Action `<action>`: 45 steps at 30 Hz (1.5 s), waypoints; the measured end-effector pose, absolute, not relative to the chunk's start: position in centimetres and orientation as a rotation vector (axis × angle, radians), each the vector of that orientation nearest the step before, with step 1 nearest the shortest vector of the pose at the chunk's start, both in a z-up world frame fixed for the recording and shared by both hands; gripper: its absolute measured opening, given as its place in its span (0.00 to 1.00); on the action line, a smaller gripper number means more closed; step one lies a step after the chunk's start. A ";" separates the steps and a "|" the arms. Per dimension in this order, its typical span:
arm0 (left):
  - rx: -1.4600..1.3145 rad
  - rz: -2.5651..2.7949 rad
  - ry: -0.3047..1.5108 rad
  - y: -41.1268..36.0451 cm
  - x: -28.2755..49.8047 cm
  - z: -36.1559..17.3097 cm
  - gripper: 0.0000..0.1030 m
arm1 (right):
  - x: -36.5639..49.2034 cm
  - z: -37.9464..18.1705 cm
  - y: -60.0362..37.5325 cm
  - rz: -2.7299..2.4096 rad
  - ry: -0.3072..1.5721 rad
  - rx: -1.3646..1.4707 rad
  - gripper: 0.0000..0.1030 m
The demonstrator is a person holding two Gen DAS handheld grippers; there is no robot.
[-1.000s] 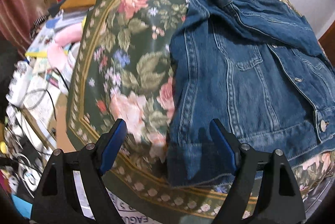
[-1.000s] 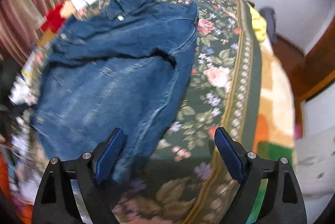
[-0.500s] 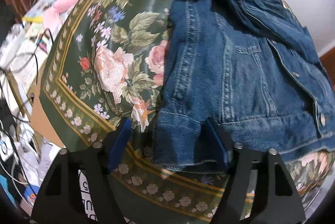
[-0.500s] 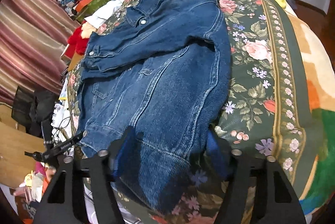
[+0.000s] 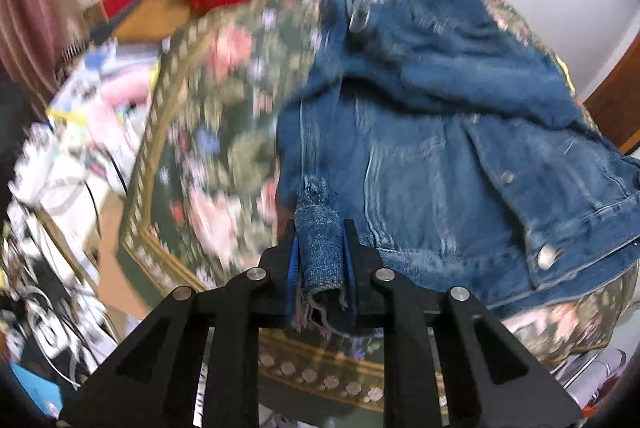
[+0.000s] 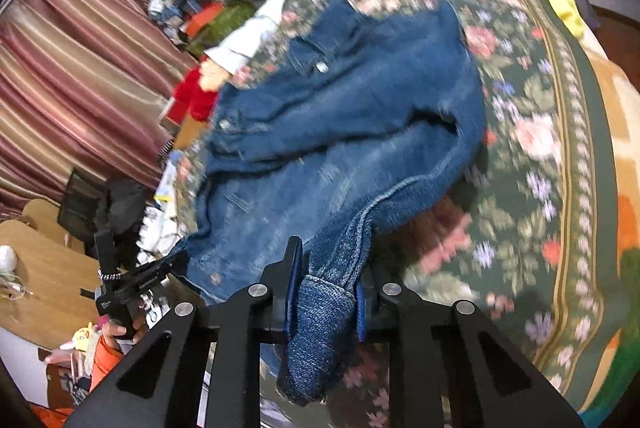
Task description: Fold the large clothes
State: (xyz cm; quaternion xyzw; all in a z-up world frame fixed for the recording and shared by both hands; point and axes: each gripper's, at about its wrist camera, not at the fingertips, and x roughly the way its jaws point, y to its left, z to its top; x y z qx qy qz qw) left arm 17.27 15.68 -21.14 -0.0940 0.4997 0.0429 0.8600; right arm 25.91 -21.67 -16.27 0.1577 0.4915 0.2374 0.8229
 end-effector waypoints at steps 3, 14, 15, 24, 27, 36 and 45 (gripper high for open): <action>-0.195 0.048 0.983 15.0 18.2 -18.2 0.19 | 26.7 -14.9 -21.2 0.526 1.003 0.331 0.18; -0.220 0.008 0.760 16.0 29.1 -9.3 0.17 | 33.9 -9.9 -21.8 0.502 0.850 0.346 0.16; -0.233 0.021 0.756 16.5 30.3 -9.1 0.17 | 35.1 -9.6 -22.1 0.484 0.835 0.347 0.15; -0.310 0.200 0.902 20.3 44.8 -15.8 0.17 | 48.7 -13.4 -24.3 0.310 0.885 0.410 0.15; -0.256 0.244 1.009 19.7 48.3 -20.7 0.18 | 52.6 -17.9 -24.5 0.257 0.964 0.463 0.16; -0.050 0.282 1.018 17.8 48.9 -23.4 0.26 | 54.9 -21.9 -26.6 0.330 1.073 0.456 0.16; 0.148 0.301 0.895 15.0 45.7 -17.7 0.52 | 49.7 -14.2 -32.1 0.129 0.919 0.264 0.16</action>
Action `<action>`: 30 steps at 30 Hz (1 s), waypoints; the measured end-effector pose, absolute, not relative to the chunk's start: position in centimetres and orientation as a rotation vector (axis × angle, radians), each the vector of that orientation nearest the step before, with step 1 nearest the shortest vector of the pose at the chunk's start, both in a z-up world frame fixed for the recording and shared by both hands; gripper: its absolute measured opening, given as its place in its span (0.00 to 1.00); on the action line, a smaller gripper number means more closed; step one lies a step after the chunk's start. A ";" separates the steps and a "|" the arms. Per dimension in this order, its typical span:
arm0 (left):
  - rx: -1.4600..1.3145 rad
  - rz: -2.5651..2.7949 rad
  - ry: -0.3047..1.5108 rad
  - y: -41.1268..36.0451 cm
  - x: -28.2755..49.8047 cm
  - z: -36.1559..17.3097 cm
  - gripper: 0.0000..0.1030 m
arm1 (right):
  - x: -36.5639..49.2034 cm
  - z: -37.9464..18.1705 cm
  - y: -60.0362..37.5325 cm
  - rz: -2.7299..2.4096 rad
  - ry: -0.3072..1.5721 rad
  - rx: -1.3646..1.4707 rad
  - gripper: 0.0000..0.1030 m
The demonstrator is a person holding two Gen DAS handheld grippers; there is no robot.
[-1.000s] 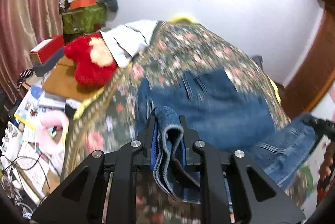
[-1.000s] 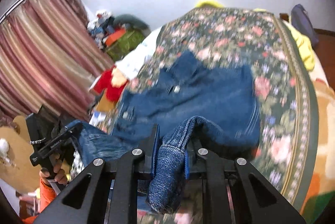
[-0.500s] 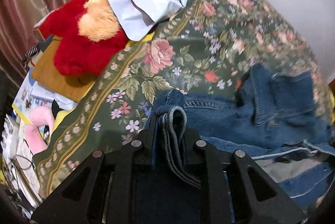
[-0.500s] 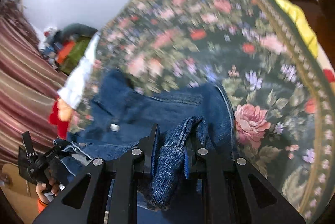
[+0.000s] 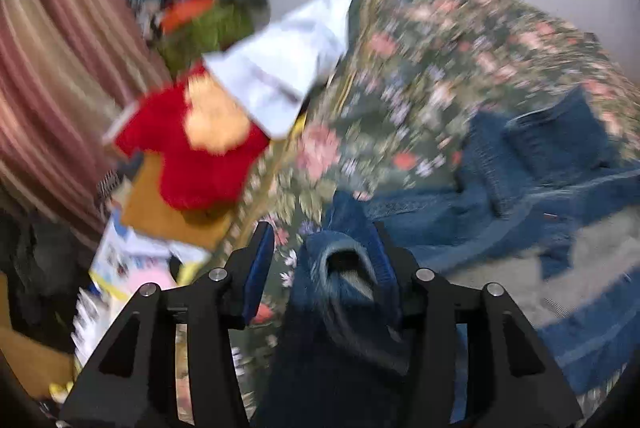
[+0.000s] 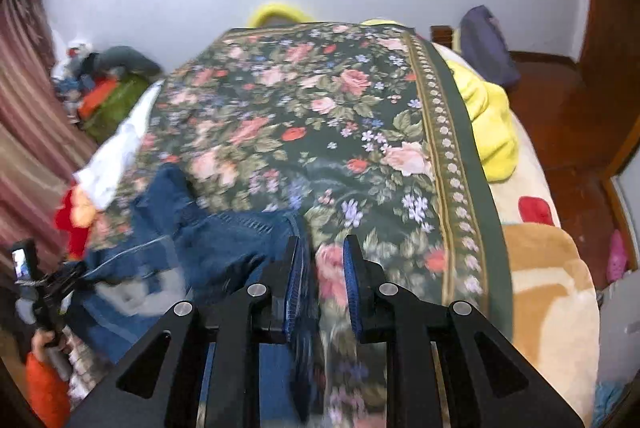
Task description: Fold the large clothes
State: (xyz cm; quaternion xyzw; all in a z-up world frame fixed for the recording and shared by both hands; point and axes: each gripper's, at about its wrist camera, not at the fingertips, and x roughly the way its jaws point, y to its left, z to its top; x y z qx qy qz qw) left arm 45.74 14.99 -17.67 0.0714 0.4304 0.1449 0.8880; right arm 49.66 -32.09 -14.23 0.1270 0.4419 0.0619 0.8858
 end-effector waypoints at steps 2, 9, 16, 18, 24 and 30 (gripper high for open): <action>0.187 0.271 0.847 13.9 44.0 -15.3 0.61 | 48.1 -13.1 -32.2 0.143 0.921 0.211 0.16; 0.196 0.085 0.804 10.2 38.8 -12.3 0.82 | 42.5 -11.4 -28.9 0.271 0.909 0.096 0.16; 0.229 -0.029 0.938 6.1 37.8 -17.9 0.83 | 40.1 -13.6 -23.8 0.389 0.963 0.032 0.16; 0.233 -0.041 0.980 5.1 38.4 -20.0 0.83 | 40.3 -15.0 -22.3 0.407 0.996 0.011 0.16; 0.287 -0.066 1.035 3.0 41.5 -23.9 0.83 | 42.9 -19.5 -18.7 0.438 1.085 -0.054 0.16; 0.342 -0.011 1.031 3.7 47.2 -24.8 0.82 | 46.8 -21.8 -16.6 0.467 1.116 -0.117 0.16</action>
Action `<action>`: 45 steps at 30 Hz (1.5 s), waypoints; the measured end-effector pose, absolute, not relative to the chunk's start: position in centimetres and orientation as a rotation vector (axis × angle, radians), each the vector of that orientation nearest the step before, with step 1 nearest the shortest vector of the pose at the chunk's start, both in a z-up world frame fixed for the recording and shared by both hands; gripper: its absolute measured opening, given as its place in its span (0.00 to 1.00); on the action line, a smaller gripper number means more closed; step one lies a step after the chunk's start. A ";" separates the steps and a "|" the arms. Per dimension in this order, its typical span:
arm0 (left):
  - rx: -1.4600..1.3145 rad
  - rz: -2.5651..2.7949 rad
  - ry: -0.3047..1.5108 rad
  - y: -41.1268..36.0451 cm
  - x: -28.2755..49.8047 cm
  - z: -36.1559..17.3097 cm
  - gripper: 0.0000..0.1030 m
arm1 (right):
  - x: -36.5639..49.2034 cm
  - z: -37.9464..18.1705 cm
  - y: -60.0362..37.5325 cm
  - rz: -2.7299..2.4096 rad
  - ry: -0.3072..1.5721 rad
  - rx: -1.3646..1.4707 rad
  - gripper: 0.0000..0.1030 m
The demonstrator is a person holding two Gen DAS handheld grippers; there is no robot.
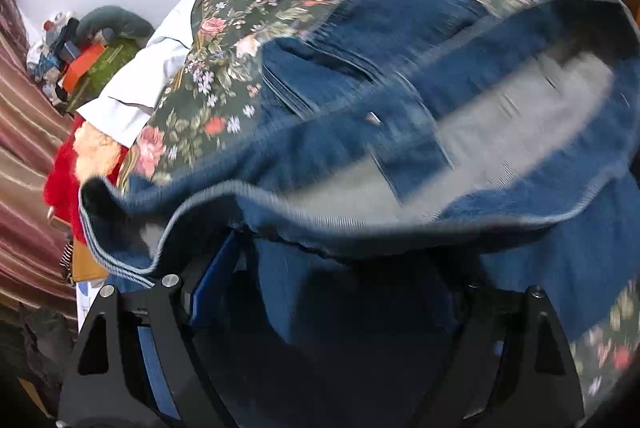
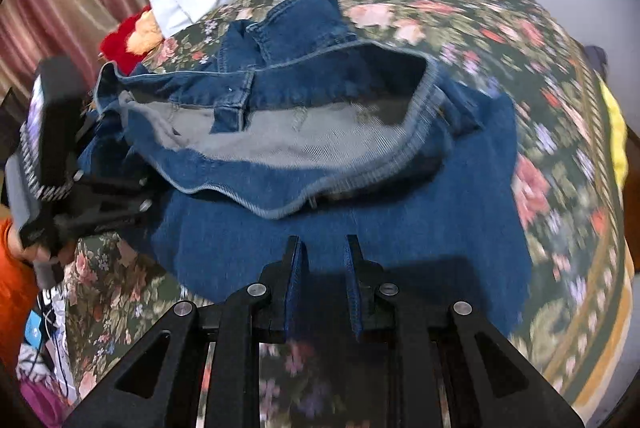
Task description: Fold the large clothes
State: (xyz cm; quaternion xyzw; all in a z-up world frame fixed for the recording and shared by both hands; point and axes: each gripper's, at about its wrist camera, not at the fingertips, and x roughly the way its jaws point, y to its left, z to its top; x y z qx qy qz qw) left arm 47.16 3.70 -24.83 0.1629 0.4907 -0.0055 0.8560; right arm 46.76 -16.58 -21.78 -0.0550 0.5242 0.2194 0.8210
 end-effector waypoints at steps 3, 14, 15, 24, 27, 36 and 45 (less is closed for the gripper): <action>0.283 0.016 1.030 4.8 50.8 -24.3 0.82 | 49.7 -22.0 -16.2 0.493 1.121 -0.096 0.16; 0.181 0.206 0.905 10.0 54.5 -19.1 0.76 | 58.1 -21.5 -20.6 0.253 1.047 0.141 0.16; 0.160 0.204 0.884 10.7 54.0 -18.0 0.76 | 57.4 -20.8 -20.4 0.241 1.021 0.120 0.16; 0.035 0.077 0.883 13.3 48.4 -14.2 0.78 | 52.1 -17.1 -14.1 0.436 0.975 -0.018 0.16; 0.065 0.012 0.912 11.6 46.8 -15.3 0.78 | 50.8 -17.7 -10.8 0.503 1.001 -0.042 0.16; 0.272 0.011 1.014 8.2 45.4 -22.5 0.80 | 49.2 -24.3 -5.4 0.520 1.162 -0.262 0.16; 0.346 0.093 0.991 10.7 43.9 -23.8 0.80 | 47.4 -23.7 -11.4 0.521 1.119 -0.282 0.16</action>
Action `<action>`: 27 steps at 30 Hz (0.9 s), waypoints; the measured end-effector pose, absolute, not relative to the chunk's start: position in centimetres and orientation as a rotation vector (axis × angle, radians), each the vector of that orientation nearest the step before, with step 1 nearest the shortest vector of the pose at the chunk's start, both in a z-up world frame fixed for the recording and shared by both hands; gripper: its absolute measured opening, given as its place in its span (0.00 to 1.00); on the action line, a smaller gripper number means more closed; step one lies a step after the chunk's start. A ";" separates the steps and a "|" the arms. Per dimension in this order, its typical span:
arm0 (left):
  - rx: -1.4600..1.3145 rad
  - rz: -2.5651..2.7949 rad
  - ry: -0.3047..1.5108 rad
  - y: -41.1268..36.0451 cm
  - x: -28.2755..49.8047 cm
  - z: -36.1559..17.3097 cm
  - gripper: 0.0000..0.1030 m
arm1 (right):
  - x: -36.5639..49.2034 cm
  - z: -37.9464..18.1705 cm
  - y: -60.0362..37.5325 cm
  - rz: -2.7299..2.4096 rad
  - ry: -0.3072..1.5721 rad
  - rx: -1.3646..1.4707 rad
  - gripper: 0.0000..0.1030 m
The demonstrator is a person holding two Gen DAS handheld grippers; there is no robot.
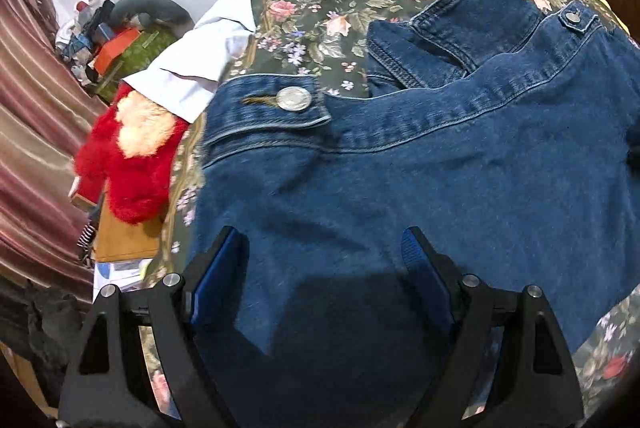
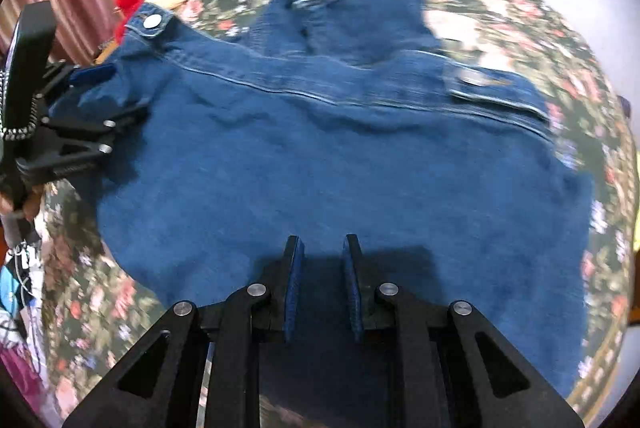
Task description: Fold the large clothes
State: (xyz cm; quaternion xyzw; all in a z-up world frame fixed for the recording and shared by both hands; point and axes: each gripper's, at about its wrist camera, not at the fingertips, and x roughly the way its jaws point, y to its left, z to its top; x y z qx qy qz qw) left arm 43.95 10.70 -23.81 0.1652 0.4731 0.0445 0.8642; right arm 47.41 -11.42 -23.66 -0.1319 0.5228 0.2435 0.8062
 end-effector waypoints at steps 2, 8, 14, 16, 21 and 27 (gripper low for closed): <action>0.344 0.109 0.989 11.3 43.4 -23.5 0.80 | 47.3 -23.3 -12.9 0.504 1.119 -0.251 0.16; 0.190 0.119 1.004 14.9 41.1 -22.5 0.83 | 46.4 -21.7 -16.4 0.433 1.106 -0.227 0.16; 0.088 0.150 0.997 16.9 38.6 -21.1 0.83 | 44.8 -20.5 -18.8 0.343 1.077 -0.289 0.16; 0.075 0.162 0.988 17.3 37.9 -20.5 0.82 | 44.5 -20.3 -19.6 0.325 1.075 -0.285 0.16; 0.054 0.225 0.917 18.2 35.8 -18.2 0.82 | 42.9 -19.3 -20.2 0.276 1.055 -0.310 0.16; -0.152 0.231 0.824 19.6 32.4 -16.3 0.82 | 41.1 -17.3 -18.3 0.255 0.968 -0.387 0.16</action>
